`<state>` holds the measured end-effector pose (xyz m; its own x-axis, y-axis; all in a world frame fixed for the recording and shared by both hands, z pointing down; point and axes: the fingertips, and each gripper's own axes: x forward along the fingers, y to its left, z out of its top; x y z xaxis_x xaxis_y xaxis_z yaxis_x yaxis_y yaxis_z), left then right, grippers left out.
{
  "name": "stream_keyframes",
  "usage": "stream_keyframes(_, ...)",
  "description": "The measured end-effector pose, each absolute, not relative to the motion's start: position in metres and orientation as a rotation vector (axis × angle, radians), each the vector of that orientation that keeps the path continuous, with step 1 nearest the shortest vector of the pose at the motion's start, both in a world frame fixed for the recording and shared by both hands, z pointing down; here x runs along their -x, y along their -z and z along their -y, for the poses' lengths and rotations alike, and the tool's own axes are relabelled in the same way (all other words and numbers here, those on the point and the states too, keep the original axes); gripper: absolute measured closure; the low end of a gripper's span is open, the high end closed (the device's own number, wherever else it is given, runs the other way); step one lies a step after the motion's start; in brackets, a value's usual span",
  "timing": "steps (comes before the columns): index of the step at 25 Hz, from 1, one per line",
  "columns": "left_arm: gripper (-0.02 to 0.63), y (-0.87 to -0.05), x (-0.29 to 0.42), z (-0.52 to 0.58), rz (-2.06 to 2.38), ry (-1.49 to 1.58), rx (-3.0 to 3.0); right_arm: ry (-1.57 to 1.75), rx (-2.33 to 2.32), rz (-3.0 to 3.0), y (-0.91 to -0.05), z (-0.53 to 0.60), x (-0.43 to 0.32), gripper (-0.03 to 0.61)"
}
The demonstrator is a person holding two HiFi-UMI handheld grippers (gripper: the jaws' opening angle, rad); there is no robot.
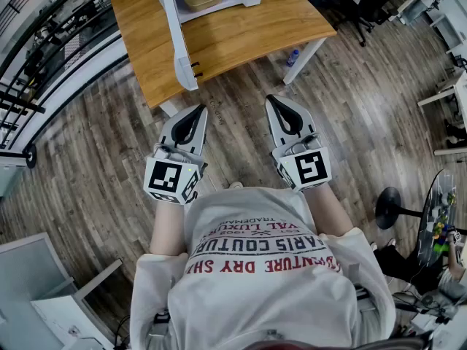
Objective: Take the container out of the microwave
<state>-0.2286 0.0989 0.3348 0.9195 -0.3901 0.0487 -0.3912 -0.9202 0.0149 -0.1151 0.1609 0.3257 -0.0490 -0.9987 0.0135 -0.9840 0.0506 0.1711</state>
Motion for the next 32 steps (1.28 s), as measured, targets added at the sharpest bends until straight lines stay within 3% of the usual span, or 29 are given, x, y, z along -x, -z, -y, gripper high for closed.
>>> stream_keyframes(19,0.601,-0.347,0.22,-0.081,0.598,-0.074,-3.032,0.189,-2.152,2.156,-0.328,-0.148,0.098,0.544)
stream_keyframes(20,0.601,-0.348,0.219,-0.08,0.6,-0.073,-3.026,0.193,-2.141,2.15,-0.328,-0.147,0.096,0.525)
stream_keyframes(22,0.601,-0.349,0.216,-0.079,0.6,-0.072,-3.019,0.188,-2.126,2.143,-0.33,-0.143,0.092,0.381)
stream_keyframes(23,0.601,-0.349,0.215,-0.078,0.6,-0.074,-3.017,0.183,-2.126,2.138,-0.33,-0.141,0.088,0.349)
stream_keyframes(32,0.601,-0.358,0.194,-0.064,0.673,-0.118,-2.999,0.12,-2.083,2.2,-0.345,-0.118,0.057,0.337)
